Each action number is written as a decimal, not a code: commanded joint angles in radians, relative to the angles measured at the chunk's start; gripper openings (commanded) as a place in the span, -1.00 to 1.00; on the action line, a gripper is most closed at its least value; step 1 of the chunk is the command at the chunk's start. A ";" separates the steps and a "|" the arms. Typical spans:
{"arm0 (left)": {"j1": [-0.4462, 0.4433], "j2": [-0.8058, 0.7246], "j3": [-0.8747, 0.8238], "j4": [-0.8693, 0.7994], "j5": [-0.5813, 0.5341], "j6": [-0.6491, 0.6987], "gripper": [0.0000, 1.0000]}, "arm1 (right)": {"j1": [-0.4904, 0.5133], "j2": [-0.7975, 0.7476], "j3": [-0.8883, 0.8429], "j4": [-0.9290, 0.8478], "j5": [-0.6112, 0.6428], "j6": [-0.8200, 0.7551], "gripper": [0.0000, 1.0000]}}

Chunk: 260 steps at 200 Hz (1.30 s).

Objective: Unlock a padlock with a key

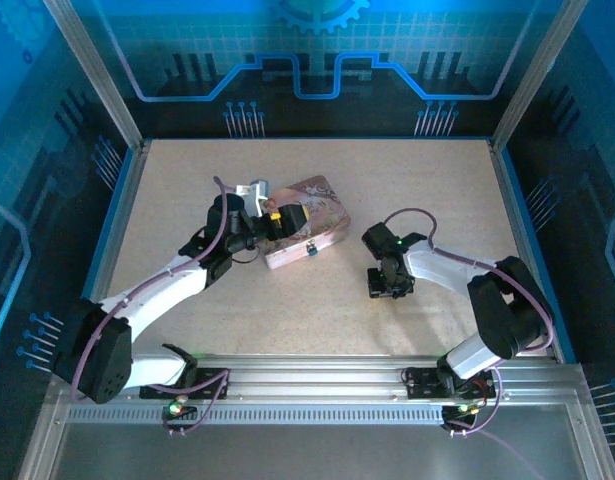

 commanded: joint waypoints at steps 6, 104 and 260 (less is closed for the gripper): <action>-0.005 -0.004 0.010 0.002 0.002 -0.018 0.97 | 0.015 0.022 0.024 0.004 0.013 0.011 -0.33; -0.003 -0.013 0.015 -0.028 -0.010 0.000 0.97 | 0.018 0.046 0.018 0.011 0.018 0.006 -0.74; 0.144 -0.086 -0.019 -0.121 0.077 -0.145 0.95 | 0.028 -0.225 0.001 0.136 0.109 -0.237 -1.00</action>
